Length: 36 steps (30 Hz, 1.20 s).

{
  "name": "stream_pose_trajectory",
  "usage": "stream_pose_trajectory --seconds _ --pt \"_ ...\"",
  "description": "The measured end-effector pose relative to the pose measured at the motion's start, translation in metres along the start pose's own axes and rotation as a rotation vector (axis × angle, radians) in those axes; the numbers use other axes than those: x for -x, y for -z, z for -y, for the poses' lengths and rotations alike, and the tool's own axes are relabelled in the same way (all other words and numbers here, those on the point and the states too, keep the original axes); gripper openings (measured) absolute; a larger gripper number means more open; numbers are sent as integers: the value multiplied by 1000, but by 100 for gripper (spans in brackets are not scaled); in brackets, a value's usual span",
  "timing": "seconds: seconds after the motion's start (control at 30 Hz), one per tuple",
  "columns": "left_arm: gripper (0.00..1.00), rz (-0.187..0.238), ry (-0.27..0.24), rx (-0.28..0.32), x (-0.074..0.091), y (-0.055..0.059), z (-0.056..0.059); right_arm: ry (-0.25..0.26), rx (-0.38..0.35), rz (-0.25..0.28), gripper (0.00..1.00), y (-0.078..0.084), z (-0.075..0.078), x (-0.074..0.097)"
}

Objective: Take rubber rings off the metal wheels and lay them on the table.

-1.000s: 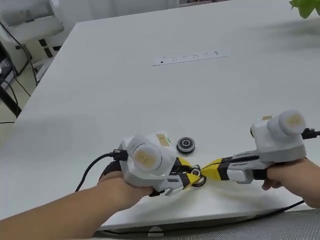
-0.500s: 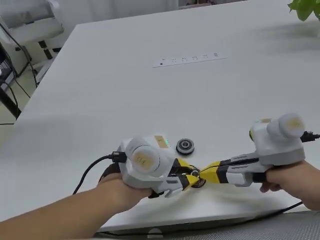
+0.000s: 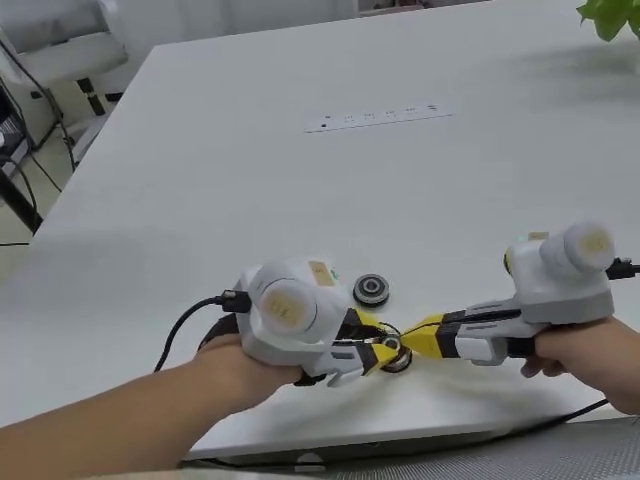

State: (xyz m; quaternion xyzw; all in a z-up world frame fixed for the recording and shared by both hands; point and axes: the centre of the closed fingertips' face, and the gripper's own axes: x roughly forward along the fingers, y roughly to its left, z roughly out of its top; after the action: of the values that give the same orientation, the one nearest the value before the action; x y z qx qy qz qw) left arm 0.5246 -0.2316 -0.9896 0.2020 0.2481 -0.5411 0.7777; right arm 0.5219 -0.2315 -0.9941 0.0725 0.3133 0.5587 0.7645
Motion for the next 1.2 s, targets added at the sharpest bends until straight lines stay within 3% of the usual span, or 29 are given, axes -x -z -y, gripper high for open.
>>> stream_pose_trajectory --seconds 0.47,0.83,1.0,1.2 --pt "24 85 -1 12 35 -22 -4 -12 4 16 0 -18 -6 3" --pt "35 93 -61 39 71 -10 -21 -6 24 3 0 -38 -3 -2" --pt "40 88 -98 47 87 -3 -31 -15 41 -13 0 -49 -4 -12" --pt "45 87 -126 58 101 4 -39 -17 57 -56 0 -49 -3 -25"
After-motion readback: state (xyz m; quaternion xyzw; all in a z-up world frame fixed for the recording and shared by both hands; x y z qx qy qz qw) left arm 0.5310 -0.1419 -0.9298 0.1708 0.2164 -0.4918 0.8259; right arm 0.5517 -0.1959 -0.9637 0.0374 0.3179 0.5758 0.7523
